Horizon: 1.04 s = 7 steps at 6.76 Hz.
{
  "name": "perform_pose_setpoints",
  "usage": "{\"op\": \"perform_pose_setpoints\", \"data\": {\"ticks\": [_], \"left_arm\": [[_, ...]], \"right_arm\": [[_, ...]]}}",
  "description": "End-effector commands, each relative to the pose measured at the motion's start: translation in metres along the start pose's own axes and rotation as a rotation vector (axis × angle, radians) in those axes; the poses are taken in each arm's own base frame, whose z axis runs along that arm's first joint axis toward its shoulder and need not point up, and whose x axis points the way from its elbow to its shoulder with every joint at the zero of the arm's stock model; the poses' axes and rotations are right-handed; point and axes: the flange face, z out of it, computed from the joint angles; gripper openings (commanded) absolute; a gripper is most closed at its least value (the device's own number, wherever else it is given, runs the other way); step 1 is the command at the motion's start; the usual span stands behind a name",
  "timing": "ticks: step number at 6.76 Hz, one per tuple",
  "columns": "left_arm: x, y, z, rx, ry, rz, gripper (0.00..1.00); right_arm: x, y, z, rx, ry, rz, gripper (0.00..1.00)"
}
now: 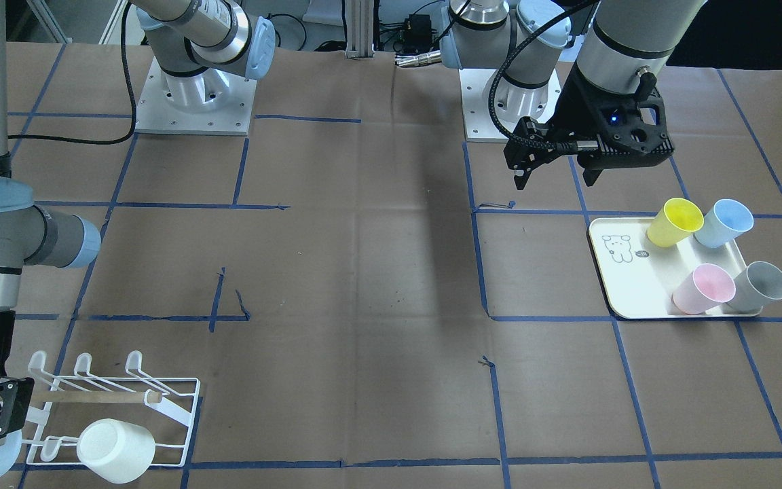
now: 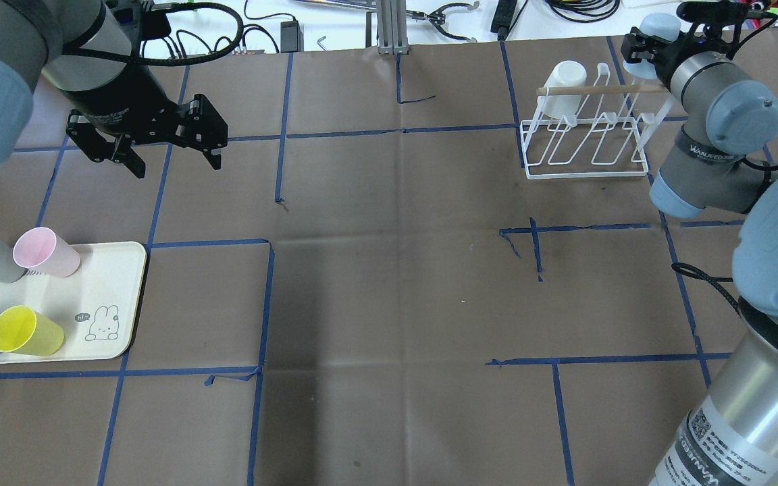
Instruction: Transfer IKEA cup to right arm and place on rack
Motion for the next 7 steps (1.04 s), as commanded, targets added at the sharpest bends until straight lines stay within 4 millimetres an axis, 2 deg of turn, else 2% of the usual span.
{"op": "perform_pose_setpoints", "data": {"ticks": [1, 3, 4, 5, 6, 7], "left_arm": [[0.0, 0.0, -0.001, 0.001, 0.0, 0.0, 1.0], [0.0, 0.0, 0.0, 0.003, 0.0, 0.001, 1.0], [0.0, 0.0, -0.001, 0.004, 0.0, 0.001, 1.0], [0.0, -0.001, 0.0, 0.003, 0.0, 0.001, 1.0], [0.0, 0.0, -0.001, 0.006, -0.001, 0.004, 1.0], [0.0, 0.0, -0.001, 0.006, -0.001, 0.006, 1.0]], "right_arm": [[-0.001, 0.004, 0.001, -0.02, -0.002, 0.013, 1.0], [-0.001, -0.003, -0.002, -0.008, 0.002, 0.011, 1.0], [-0.002, -0.018, -0.007, -0.004, 0.001, 0.01, 1.0], [-0.002, -0.044, -0.014, -0.051, -0.002, 0.022, 1.0], [-0.006, -0.086, -0.026, -0.106, -0.009, 0.034, 1.0], [-0.009, -0.112, -0.036, -0.229, -0.015, 0.05, 1.0]]}}
